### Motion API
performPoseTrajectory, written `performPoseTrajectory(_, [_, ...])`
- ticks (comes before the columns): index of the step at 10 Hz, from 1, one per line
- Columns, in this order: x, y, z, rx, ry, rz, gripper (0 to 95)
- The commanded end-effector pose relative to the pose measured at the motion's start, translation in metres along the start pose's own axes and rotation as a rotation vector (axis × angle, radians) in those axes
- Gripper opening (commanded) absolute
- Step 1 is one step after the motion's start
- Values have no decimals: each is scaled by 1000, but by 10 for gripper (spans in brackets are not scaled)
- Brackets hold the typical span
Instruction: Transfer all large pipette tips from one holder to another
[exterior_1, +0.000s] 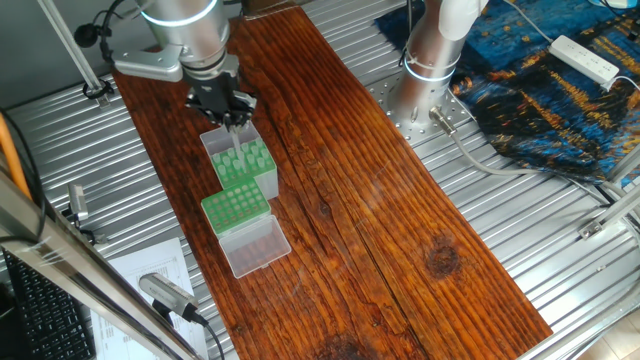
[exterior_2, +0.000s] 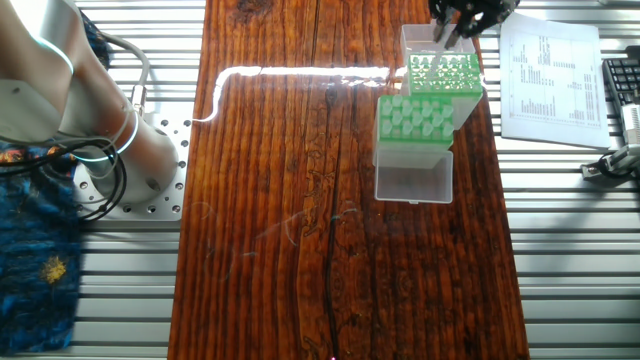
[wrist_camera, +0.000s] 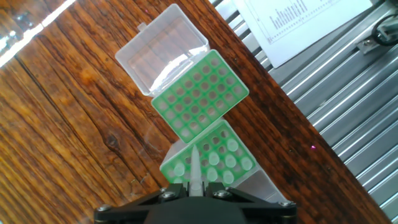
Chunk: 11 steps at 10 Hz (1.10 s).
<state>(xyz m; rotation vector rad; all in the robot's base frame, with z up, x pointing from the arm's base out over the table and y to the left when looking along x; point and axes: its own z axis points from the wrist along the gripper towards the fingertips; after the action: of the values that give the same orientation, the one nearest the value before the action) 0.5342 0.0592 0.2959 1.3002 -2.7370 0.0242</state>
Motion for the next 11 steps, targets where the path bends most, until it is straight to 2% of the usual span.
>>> performPoseTrajectory(1, [2,-1,3,5,8,-1,0])
performPoseTrajectory(11, [8,0,12,1,14,-11,0])
